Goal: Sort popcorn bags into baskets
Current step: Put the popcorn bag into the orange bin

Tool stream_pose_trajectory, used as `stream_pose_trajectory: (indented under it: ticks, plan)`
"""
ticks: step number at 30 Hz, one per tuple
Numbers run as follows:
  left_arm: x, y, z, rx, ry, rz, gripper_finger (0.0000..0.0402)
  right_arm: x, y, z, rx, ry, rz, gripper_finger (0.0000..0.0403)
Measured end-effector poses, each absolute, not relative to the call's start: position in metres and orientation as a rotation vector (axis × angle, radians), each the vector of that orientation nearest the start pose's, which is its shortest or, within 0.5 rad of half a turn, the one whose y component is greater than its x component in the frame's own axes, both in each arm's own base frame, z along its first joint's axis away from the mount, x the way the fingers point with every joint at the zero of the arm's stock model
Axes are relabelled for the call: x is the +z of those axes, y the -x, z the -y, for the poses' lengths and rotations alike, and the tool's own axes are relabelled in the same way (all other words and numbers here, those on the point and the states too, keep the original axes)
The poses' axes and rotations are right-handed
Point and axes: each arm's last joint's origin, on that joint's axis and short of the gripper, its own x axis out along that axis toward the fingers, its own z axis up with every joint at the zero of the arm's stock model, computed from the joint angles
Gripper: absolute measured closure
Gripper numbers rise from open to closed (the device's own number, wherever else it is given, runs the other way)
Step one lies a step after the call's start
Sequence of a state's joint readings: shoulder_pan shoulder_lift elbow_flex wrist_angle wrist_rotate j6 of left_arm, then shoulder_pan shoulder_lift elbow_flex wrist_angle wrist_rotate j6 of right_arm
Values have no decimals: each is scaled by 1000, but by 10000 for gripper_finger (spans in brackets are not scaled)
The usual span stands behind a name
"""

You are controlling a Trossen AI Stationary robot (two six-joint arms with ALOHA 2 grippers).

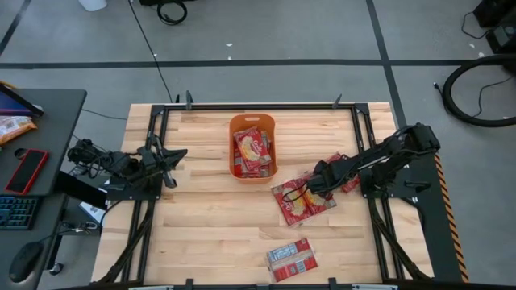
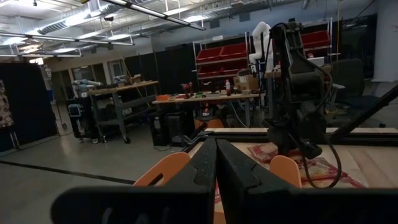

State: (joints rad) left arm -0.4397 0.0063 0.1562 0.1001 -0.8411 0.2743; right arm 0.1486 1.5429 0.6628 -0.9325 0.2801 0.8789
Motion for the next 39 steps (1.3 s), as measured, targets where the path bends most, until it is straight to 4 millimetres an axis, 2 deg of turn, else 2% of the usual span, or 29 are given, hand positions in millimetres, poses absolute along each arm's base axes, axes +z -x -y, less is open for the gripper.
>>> stream_pose_trajectory:
  ticks: [3,8,17,25,34,39]
  plan:
    - [223,-76,12,423,-119,145,388,128,-195,-21,-830,-246,-1557,392]
    - [223,-76,12,423,-119,145,388,145,-211,-25,-800,-158,-1494,398]
    - [223,-76,12,423,-119,145,388,187,-236,-29,-809,33,-1370,398]
    - [223,-76,12,423,-119,145,388,220,-258,-41,-648,455,-1252,398]
    - [223,-76,12,423,-119,145,388,228,-290,-50,-323,906,-1132,398]
    - [223,-76,12,423,-119,146,388,236,-308,-44,-251,1086,-1042,397]
